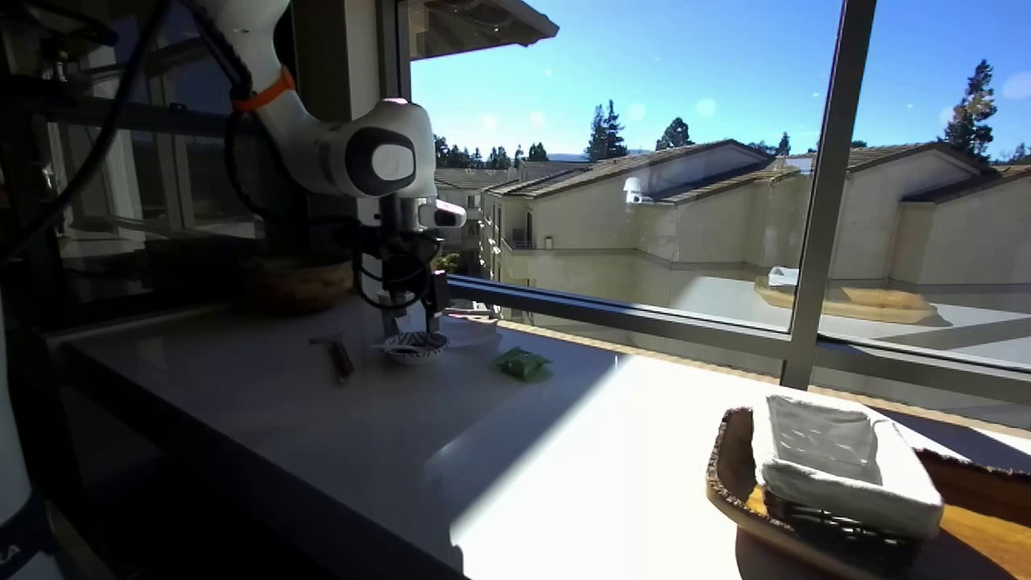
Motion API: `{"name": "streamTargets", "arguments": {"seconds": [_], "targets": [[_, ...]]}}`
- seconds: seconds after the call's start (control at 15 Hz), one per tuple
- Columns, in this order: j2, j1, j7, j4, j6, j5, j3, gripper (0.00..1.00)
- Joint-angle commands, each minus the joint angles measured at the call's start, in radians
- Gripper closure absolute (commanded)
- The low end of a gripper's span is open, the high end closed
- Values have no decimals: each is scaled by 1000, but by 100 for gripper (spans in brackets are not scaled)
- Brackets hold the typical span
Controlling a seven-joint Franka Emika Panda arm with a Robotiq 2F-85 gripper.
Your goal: Move the bowl to the right
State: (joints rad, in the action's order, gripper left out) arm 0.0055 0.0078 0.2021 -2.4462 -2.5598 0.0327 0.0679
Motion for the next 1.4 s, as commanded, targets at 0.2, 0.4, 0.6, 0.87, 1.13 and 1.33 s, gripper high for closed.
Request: {"name": "streamTargets", "arguments": {"seconds": [0.2,0.4,0.6,0.87,1.13,1.33], "targets": [[288,52,58,230,-97,3,-11,0],[376,78,93,324,-73,0,-21,0],[447,109,127,389,-63,-8,-40,0],[508,145,163,440,-40,-14,-69,0],[535,166,179,443,-35,-20,-98,0],[536,172,182,433,-30,-16,-106,0]]}}
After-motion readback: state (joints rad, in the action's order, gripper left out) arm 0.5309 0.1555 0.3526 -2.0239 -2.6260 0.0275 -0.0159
